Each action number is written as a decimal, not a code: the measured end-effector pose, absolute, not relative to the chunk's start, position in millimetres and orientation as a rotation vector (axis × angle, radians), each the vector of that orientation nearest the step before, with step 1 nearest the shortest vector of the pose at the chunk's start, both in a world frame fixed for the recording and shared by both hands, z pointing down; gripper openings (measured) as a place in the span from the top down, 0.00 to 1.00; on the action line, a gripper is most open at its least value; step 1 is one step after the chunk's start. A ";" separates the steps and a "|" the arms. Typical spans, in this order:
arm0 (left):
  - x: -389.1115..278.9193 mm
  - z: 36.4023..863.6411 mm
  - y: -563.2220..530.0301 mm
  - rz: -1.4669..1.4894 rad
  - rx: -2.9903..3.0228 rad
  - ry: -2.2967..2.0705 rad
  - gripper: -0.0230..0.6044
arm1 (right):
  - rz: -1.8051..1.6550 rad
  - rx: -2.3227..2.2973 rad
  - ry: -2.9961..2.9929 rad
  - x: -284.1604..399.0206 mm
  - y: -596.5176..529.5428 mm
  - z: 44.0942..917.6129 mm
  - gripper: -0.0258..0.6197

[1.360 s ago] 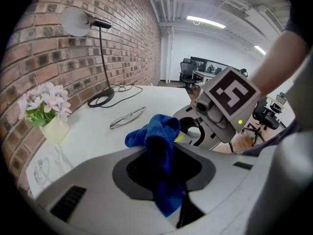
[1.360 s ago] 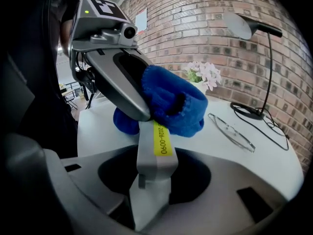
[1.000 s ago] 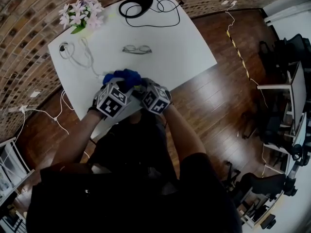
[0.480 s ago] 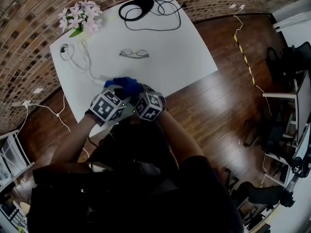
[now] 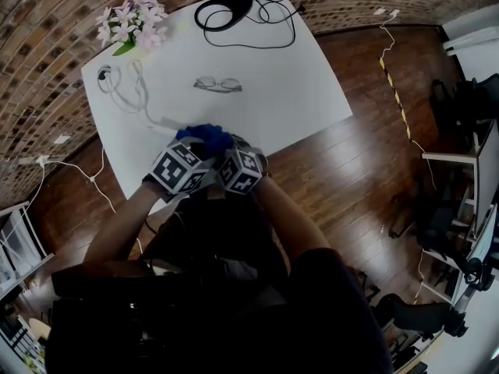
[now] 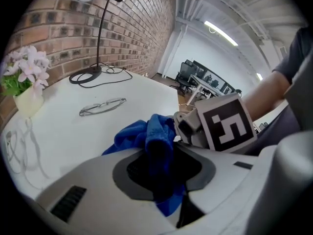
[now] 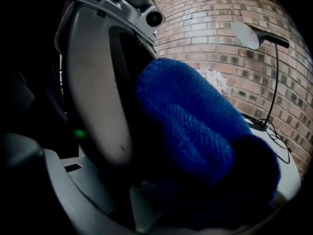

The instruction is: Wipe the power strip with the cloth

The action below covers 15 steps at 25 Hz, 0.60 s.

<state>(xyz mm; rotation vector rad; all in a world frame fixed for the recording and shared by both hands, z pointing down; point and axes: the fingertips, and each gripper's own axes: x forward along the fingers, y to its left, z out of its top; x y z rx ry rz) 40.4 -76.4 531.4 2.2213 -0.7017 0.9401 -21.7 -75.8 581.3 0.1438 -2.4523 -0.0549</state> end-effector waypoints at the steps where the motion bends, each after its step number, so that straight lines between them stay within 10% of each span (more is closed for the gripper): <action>1: 41.0 530.8 -76.9 0.920 2.229 -0.704 0.78 | -0.050 0.143 -2.451 -22.0 -76.1 581.2 0.70; 15: 42.6 526.7 -74.2 0.723 2.252 -0.707 0.79 | -0.055 0.165 -2.451 -21.8 -75.3 580.5 0.70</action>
